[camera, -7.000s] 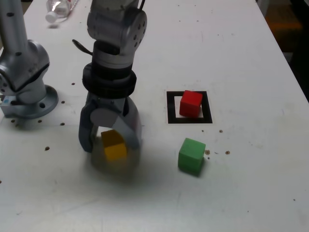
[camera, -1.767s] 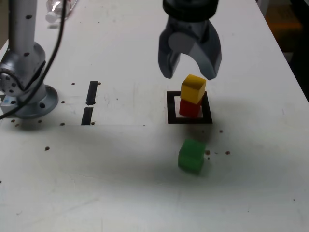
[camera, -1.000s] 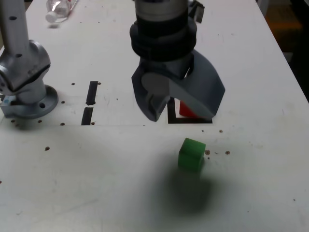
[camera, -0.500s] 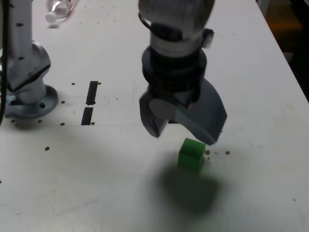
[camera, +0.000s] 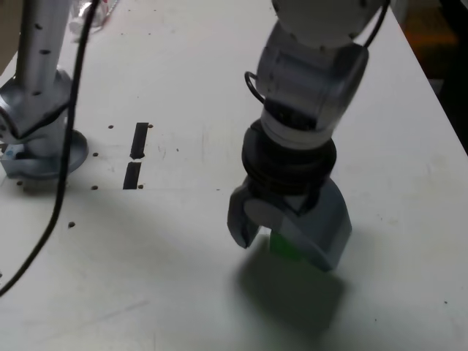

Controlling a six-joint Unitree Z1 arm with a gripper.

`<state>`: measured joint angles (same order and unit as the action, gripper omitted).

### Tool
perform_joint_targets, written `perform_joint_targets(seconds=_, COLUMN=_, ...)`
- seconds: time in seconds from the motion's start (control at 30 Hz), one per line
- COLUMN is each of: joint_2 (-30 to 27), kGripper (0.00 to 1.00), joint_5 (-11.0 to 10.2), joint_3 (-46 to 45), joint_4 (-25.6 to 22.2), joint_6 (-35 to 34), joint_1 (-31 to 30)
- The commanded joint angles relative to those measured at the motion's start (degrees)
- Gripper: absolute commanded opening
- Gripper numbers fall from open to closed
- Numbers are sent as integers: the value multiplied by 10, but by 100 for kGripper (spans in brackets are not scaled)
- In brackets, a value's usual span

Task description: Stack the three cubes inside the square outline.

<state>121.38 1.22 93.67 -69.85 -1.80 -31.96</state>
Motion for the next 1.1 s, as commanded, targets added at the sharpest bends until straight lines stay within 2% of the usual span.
perform_joint_targets(seconds=0.0, joint_2=6, kGripper=98, joint_5=3, joint_3=4, joint_4=2, joint_6=1, joint_1=-1)
perform_joint_targets(seconds=0.5, joint_2=27, kGripper=97, joint_5=15, joint_3=12, joint_4=7, joint_6=9, joint_1=2)
perform_joint_targets(seconds=1.07, joint_2=35, kGripper=90, joint_5=41, joint_3=-3, joint_4=2, joint_6=25, joint_1=18)
